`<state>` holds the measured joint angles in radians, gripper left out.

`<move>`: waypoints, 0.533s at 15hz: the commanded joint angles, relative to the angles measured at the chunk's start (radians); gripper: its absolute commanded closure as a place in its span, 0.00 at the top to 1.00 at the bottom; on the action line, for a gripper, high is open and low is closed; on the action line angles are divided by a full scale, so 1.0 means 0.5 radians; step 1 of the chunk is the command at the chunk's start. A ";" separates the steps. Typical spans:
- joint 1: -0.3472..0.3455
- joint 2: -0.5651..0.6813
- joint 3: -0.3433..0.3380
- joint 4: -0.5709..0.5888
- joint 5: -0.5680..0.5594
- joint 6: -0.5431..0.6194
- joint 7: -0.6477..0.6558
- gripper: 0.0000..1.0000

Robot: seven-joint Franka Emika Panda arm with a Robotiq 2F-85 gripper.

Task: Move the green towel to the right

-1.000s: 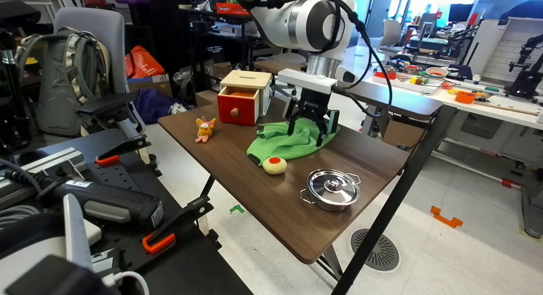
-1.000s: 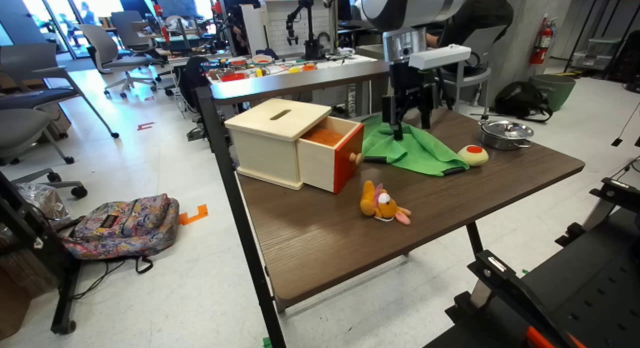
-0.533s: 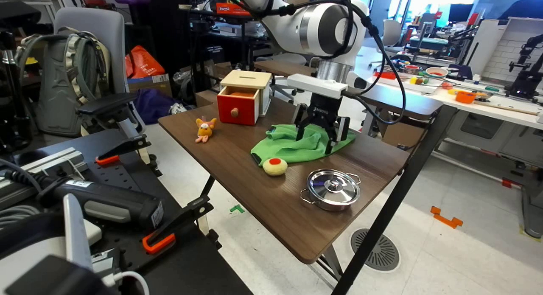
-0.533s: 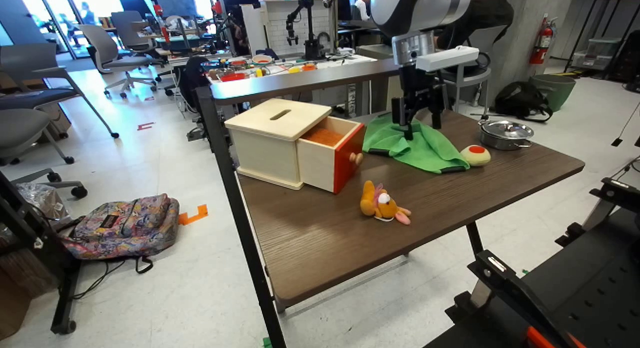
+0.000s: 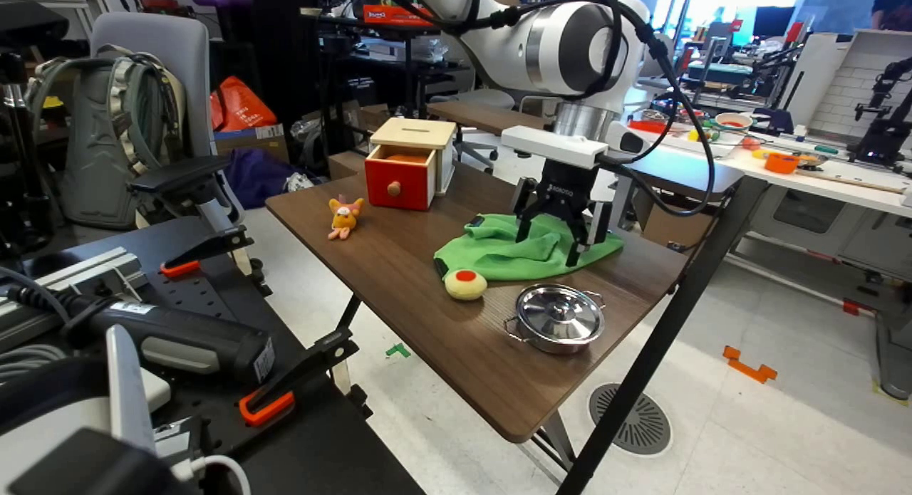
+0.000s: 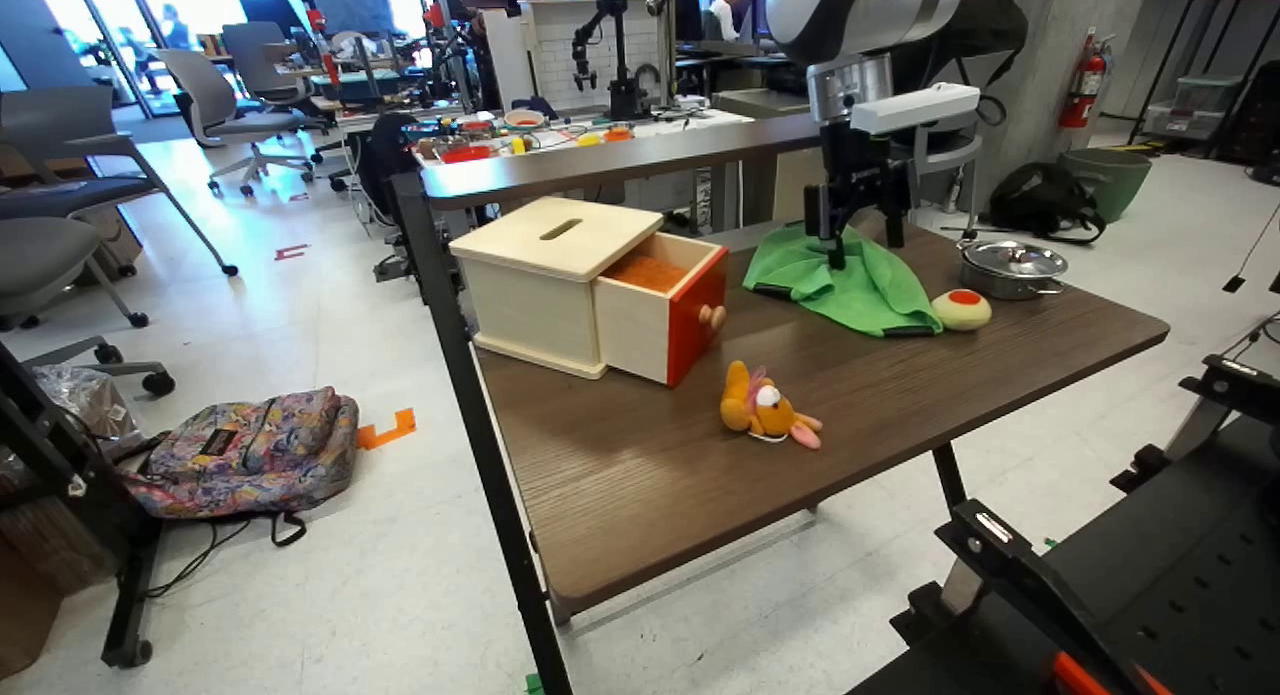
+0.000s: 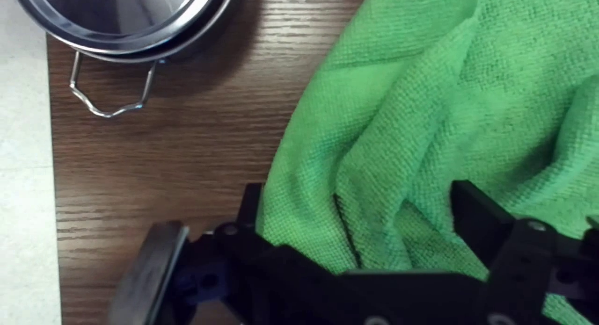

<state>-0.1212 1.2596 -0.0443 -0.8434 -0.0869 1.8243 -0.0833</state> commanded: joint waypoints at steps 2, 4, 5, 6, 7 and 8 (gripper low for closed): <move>-0.028 0.072 -0.018 0.170 0.032 -0.124 0.027 1.00; -0.028 0.056 -0.012 0.149 0.008 -0.143 0.037 1.00; -0.021 0.043 -0.017 0.136 -0.002 -0.145 0.037 1.00; -0.010 0.020 -0.025 0.111 -0.020 -0.156 0.029 1.00; -0.003 -0.018 -0.030 0.068 -0.034 -0.140 0.022 1.00; 0.003 -0.067 -0.032 0.013 -0.049 -0.108 0.011 1.00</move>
<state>-0.1335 1.2599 -0.0483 -0.8205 -0.0931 1.7865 -0.0767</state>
